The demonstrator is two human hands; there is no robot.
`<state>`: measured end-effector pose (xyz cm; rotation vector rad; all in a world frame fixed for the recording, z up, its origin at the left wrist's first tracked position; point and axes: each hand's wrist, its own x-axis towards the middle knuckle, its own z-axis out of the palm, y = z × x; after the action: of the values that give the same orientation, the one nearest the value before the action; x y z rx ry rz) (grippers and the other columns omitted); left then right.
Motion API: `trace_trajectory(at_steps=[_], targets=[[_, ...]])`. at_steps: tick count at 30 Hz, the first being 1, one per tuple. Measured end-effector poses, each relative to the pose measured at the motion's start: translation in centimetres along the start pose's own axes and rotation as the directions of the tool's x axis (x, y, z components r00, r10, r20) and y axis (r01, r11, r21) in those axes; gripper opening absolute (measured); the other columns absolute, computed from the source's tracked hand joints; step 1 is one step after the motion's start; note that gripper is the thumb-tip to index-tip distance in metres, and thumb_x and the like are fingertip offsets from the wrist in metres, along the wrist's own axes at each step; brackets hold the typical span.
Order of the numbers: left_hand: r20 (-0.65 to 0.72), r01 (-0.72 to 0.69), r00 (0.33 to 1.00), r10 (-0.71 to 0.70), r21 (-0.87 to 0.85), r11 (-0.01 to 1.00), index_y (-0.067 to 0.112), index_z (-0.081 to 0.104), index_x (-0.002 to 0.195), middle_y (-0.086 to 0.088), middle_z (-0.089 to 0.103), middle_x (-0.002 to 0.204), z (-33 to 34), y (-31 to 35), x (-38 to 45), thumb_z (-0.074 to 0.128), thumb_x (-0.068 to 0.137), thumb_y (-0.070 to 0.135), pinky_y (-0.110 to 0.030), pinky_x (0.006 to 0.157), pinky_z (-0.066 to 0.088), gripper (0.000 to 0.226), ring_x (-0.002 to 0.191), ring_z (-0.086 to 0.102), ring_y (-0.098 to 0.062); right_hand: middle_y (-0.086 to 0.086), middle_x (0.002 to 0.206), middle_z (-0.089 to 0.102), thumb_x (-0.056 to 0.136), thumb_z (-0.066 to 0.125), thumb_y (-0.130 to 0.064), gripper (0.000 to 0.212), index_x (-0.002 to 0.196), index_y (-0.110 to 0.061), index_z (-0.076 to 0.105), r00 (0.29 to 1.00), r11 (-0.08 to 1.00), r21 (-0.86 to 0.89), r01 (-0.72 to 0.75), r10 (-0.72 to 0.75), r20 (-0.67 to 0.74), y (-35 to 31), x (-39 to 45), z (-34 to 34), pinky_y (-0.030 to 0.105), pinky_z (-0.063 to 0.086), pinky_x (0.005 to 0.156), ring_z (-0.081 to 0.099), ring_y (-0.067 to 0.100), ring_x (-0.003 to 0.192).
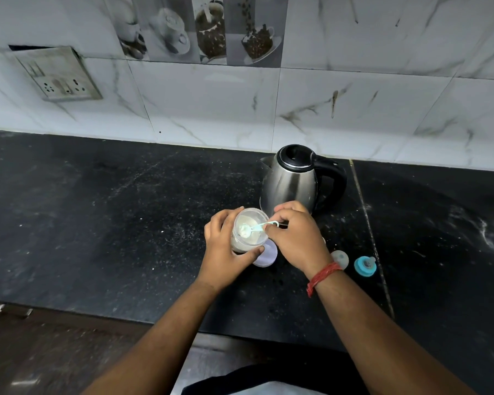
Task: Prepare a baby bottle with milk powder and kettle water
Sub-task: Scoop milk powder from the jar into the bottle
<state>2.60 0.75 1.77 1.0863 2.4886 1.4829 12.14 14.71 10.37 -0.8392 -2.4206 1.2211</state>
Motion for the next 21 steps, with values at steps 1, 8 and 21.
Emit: trace_trajectory(at_steps=[1, 8, 21], targets=[[0.0, 0.003, 1.0, -0.003, 0.0, 1.0, 0.037, 0.042, 0.149, 0.02, 0.032, 0.135, -0.2, -0.1, 0.0, 0.079, 0.071, 0.054, -0.012, 0.104, 0.024, 0.088, 0.129, 0.03, -0.01, -0.006, 0.114, 0.055, 0.087, 0.071, -0.01, 0.008, 0.079, -0.012, 0.071, 1.0, 1.0, 0.012, 0.003, -0.003, 0.008, -0.2, 0.0, 0.3, -0.003, 0.031, 0.078, 0.052, 0.003, 0.1], [0.002, 0.008, 1.0, -0.008, 0.007, 1.0, 0.035, 0.043, 0.149, 0.019, 0.033, 0.136, -1.2, -0.9, 0.1, 0.09, 0.074, 0.036, -0.003, 0.102, 0.021, 0.089, 0.13, 0.031, -0.012, -0.008, 0.114, 0.054, 0.085, 0.074, -0.014, 0.01, 0.078, -0.017, 0.069, 0.999, 0.999, -0.024, 0.047, -0.047, 0.014, -1.0, -0.3, 2.1, 0.003, 0.034, 0.082, 0.053, 0.004, 0.103], [0.016, 0.002, 1.0, -0.002, -0.002, 1.0, 0.037, 0.041, 0.15, 0.019, 0.031, 0.135, -2.4, -2.3, 0.4, 0.09, 0.074, 0.039, -0.007, 0.102, 0.022, 0.09, 0.129, 0.03, -0.011, -0.011, 0.109, 0.05, 0.084, 0.076, -0.014, 0.008, 0.078, -0.015, 0.071, 0.997, 0.998, -0.036, 0.049, -0.047, 0.063, -1.7, -0.4, 3.4, 0.001, 0.034, 0.081, 0.053, 0.003, 0.103]])
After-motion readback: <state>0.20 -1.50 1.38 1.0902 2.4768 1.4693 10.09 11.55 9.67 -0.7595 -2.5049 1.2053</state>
